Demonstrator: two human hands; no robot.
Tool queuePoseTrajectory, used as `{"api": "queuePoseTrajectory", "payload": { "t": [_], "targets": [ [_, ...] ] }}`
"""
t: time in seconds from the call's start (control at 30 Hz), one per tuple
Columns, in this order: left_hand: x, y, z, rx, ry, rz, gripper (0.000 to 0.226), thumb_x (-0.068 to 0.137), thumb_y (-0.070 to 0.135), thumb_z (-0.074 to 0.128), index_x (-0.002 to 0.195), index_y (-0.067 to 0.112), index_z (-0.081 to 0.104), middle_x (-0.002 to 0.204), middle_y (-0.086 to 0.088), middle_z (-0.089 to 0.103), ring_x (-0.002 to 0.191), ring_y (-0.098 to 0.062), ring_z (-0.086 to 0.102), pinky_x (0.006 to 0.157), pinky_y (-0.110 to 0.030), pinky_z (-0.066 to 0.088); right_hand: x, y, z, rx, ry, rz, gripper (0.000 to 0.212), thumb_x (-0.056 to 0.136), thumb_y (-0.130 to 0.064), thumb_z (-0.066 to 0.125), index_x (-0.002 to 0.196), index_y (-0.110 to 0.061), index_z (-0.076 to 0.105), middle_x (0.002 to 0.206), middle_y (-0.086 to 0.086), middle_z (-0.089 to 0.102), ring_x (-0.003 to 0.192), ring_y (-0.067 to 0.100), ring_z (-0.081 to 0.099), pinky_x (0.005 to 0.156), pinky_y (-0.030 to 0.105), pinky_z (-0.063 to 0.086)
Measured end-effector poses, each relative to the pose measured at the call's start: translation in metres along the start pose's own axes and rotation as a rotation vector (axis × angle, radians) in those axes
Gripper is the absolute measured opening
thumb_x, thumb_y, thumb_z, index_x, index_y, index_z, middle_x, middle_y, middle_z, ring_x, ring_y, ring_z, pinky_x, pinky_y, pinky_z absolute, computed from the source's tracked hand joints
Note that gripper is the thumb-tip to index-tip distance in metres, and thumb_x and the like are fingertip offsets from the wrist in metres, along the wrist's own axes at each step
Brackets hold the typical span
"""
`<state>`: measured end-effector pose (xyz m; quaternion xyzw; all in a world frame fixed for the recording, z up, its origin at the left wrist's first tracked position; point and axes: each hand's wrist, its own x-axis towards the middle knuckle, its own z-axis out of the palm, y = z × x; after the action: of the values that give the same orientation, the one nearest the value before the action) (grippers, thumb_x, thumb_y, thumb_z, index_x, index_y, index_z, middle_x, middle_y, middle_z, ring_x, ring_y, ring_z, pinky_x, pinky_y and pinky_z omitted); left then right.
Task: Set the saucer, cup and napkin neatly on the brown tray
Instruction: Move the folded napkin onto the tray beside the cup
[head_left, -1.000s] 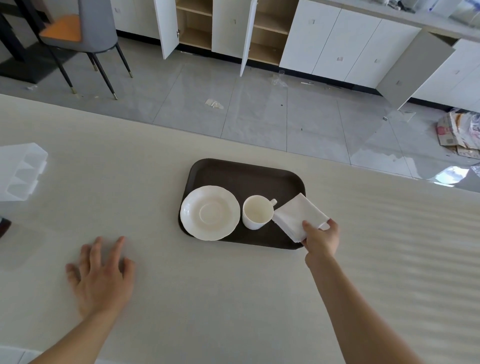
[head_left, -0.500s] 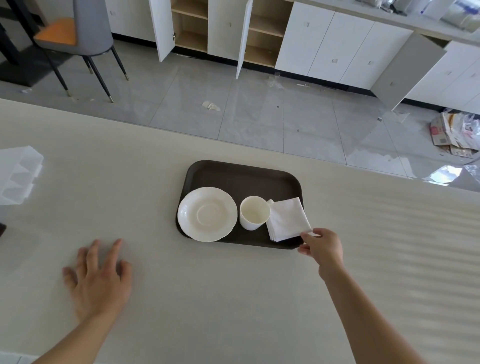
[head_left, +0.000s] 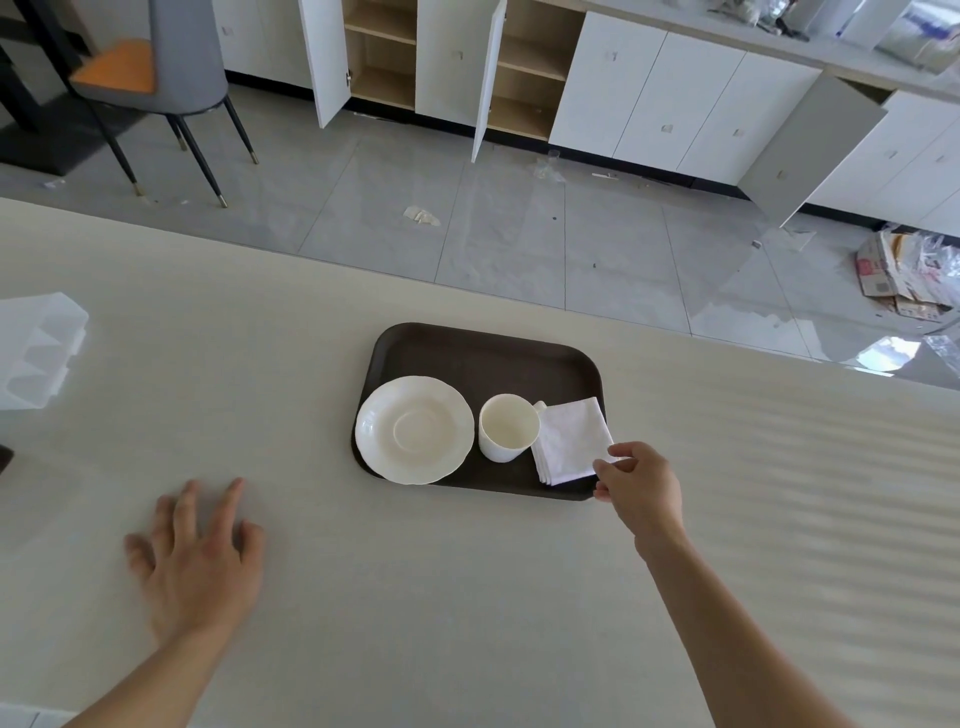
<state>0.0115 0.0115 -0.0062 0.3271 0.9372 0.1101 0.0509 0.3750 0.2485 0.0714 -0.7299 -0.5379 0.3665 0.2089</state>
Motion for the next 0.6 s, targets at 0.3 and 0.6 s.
{"api": "queuePoseTrajectory", "payload": {
  "t": [0.3,0.6],
  "targets": [
    [0.0,-0.003,0.003,-0.003,0.015,0.006,0.06,0.084,0.043,0.032,0.139,0.032,0.05,0.155,-0.013,0.036,0.147,-0.034,0.02,0.117,-0.056,0.009,0.013,-0.054,0.009,-0.228,-0.034,-0.295,0.01,0.088,-0.023,0.067,0.097,-0.019,0.07,0.083,-0.006,0.07,0.079,0.024,0.069,0.071,0.032,0.054],
    [0.004,-0.008,0.011,0.033,0.027,0.006,0.057,0.085,0.043,0.033,0.139,0.035,0.049,0.153,-0.011,0.038,0.146,-0.032,0.023,0.116,-0.055,0.011,0.027,-0.125,0.052,-0.447,-0.097,-0.565,0.011,0.088,-0.024,0.064,0.086,-0.019,0.073,0.085,-0.001,0.074,0.081,0.024,0.063,0.069,0.03,0.05]
  ]
}}
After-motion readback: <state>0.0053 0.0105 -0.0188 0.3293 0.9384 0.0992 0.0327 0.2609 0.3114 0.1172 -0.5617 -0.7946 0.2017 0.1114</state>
